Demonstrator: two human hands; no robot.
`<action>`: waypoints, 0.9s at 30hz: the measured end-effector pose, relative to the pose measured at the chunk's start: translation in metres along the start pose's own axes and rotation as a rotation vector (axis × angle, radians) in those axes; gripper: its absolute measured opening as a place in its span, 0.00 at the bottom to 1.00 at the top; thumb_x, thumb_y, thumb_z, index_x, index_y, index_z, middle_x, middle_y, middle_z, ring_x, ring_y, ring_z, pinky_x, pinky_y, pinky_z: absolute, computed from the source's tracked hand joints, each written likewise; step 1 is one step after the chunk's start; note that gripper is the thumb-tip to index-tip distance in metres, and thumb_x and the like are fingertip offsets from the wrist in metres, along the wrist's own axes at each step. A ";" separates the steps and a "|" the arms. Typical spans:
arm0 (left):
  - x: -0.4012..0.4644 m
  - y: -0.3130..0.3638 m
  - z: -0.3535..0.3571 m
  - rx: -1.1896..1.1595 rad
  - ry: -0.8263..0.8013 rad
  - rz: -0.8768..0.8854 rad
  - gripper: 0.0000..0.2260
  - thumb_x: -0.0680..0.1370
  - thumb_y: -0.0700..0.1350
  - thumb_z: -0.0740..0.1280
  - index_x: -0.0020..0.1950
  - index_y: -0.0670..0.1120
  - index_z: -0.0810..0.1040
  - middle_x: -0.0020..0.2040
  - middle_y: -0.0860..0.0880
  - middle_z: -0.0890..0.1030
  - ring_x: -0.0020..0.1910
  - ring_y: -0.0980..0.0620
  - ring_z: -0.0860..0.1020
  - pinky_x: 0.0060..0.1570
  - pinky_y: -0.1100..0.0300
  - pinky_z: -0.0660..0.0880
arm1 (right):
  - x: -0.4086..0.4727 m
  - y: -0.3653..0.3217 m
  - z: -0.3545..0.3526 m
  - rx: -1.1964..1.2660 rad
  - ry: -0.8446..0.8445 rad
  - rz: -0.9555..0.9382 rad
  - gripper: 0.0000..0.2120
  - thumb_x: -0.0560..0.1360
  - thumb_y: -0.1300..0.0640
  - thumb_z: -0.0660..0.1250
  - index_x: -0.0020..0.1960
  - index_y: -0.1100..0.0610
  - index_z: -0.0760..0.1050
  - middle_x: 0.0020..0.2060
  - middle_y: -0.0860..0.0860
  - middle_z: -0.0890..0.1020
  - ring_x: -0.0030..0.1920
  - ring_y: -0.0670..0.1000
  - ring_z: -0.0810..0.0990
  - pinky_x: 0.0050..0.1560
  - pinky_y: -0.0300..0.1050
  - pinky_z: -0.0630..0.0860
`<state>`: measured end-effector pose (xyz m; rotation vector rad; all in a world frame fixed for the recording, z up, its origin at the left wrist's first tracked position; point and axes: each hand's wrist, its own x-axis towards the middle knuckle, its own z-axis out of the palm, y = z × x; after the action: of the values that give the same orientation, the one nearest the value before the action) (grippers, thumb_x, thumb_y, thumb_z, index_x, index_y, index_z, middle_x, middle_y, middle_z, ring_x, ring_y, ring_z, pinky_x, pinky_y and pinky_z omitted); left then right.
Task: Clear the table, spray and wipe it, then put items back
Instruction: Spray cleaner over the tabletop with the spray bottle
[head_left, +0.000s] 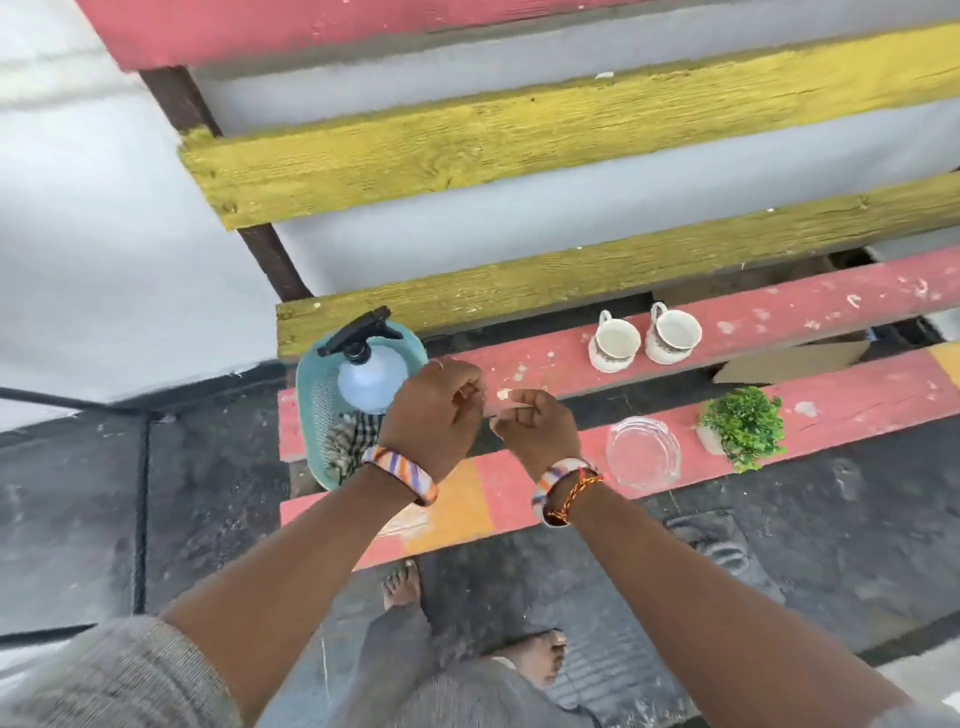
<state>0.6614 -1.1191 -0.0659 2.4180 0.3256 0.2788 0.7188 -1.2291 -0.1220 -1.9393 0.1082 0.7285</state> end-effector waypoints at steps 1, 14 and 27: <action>0.000 -0.007 -0.015 -0.016 0.067 -0.023 0.08 0.70 0.38 0.61 0.42 0.38 0.80 0.40 0.42 0.82 0.40 0.44 0.80 0.40 0.53 0.78 | -0.001 -0.009 0.015 -0.017 -0.030 -0.025 0.19 0.69 0.61 0.70 0.59 0.59 0.72 0.46 0.56 0.80 0.47 0.55 0.79 0.54 0.50 0.77; 0.008 -0.167 -0.119 -0.055 0.199 -0.235 0.07 0.70 0.34 0.64 0.43 0.39 0.81 0.40 0.42 0.83 0.37 0.45 0.80 0.39 0.59 0.75 | 0.052 -0.074 0.214 0.006 0.269 -0.055 0.44 0.70 0.63 0.70 0.76 0.60 0.45 0.72 0.61 0.61 0.69 0.61 0.65 0.63 0.48 0.64; 0.012 -0.209 -0.153 -0.574 0.100 -0.783 0.08 0.76 0.36 0.63 0.40 0.47 0.77 0.36 0.47 0.78 0.36 0.50 0.76 0.44 0.54 0.79 | 0.020 -0.121 0.184 0.164 0.374 -0.301 0.17 0.72 0.72 0.63 0.58 0.62 0.64 0.39 0.56 0.75 0.38 0.50 0.75 0.40 0.39 0.69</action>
<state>0.5960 -0.8689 -0.0858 1.5714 1.0390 0.1093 0.7002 -1.0108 -0.0919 -1.8599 0.0979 0.1491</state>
